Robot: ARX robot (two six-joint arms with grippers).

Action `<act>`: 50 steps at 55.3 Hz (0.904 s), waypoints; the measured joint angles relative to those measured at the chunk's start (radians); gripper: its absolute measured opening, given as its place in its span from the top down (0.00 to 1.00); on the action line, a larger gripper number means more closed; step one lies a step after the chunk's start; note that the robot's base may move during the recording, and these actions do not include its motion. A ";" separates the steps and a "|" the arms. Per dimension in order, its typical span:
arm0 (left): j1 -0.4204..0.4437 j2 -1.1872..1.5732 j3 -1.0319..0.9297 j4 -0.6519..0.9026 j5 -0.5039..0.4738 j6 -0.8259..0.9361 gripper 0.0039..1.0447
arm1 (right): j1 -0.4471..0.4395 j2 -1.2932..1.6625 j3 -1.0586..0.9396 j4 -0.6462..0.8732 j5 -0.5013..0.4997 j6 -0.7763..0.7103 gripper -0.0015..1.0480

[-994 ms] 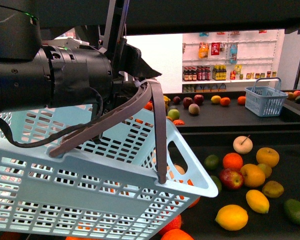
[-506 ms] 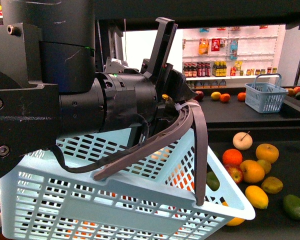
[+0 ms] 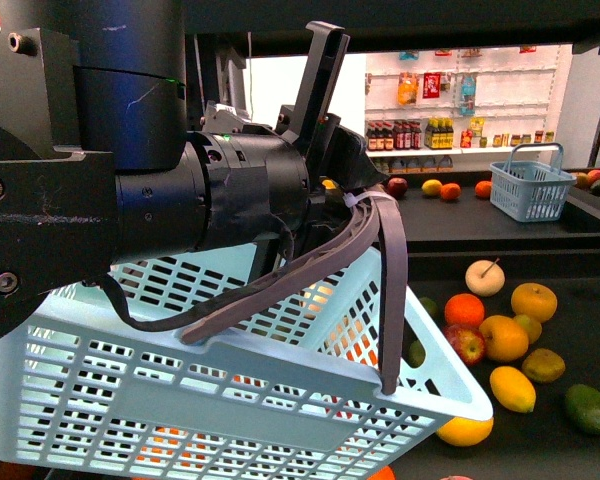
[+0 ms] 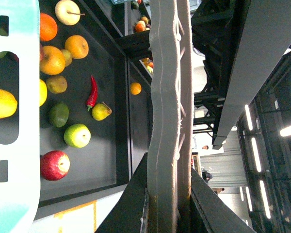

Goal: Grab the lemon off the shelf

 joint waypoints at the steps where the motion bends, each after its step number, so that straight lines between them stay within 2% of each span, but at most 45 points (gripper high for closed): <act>1: 0.000 0.000 0.000 0.000 0.000 0.000 0.89 | 0.000 0.029 0.016 -0.004 -0.005 -0.004 0.07; 11: 0.000 0.000 0.001 0.000 0.000 0.000 0.89 | 0.032 0.469 0.374 -0.151 -0.037 -0.026 0.07; 20: 0.000 0.000 0.001 0.000 0.000 0.000 0.89 | 0.098 0.726 0.636 -0.217 0.023 -0.026 0.07; 37: 0.000 0.000 0.001 0.000 0.000 0.001 0.89 | 0.196 1.115 1.014 -0.316 0.134 -0.100 0.07; 50: 0.000 0.000 0.001 0.000 0.000 0.000 0.89 | 0.213 1.298 1.263 -0.386 0.165 -0.164 0.07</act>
